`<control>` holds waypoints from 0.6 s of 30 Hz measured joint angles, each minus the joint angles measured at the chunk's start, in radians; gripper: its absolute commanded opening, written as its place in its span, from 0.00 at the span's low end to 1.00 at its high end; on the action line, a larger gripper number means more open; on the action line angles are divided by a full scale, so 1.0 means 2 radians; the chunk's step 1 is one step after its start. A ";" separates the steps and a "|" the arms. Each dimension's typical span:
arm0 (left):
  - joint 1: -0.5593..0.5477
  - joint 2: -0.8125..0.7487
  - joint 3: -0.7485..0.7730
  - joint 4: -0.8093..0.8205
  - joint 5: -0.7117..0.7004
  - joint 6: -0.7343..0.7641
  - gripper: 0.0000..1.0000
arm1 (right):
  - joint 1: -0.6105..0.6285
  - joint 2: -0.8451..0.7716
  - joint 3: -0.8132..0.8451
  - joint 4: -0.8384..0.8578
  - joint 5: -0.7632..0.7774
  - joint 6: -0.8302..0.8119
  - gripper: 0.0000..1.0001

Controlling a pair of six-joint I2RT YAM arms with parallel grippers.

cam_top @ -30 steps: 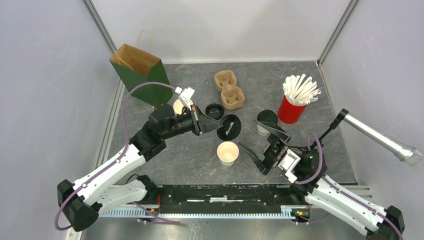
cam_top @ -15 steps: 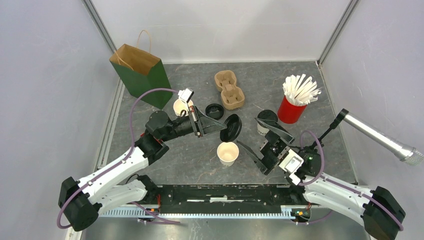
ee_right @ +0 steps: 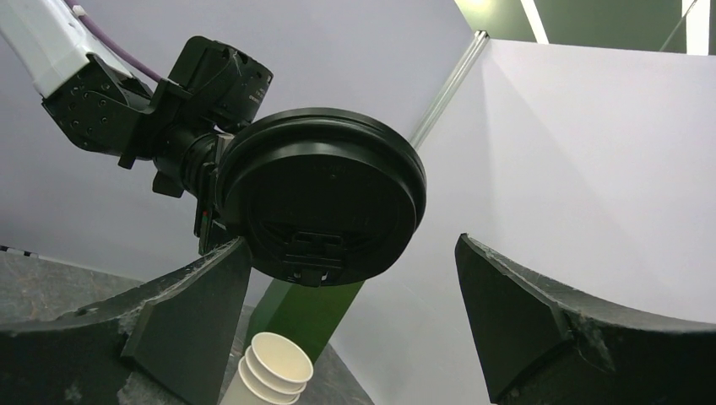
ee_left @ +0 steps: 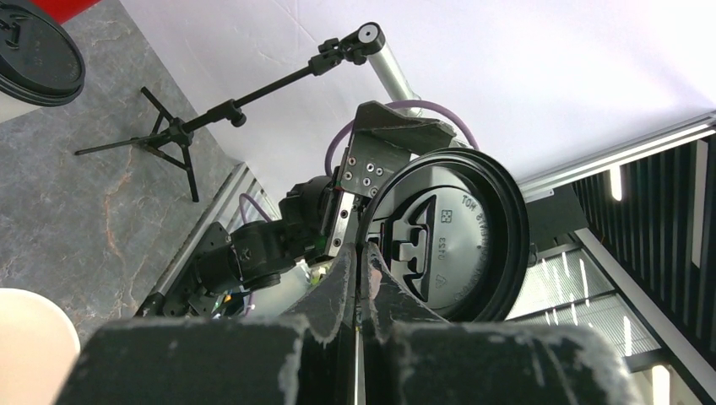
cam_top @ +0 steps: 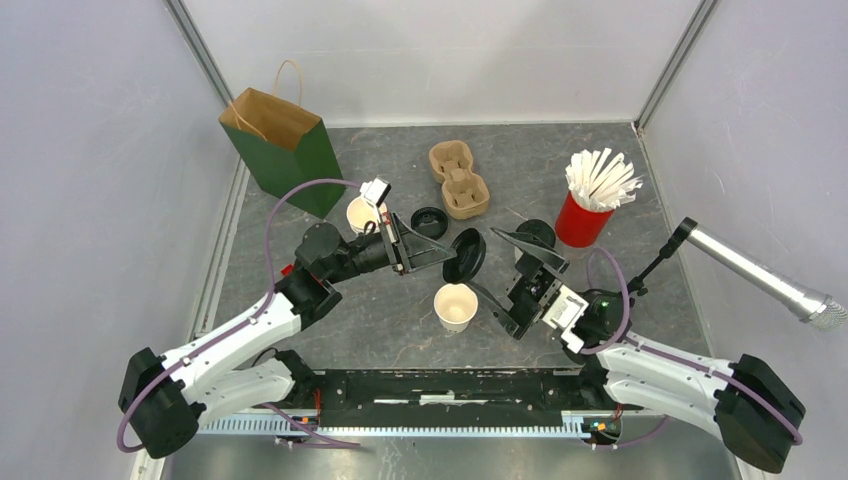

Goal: Pack the takeout coffee

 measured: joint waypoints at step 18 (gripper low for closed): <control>-0.007 0.005 -0.005 0.004 -0.016 -0.002 0.02 | 0.030 0.040 0.016 -0.007 0.037 -0.023 0.87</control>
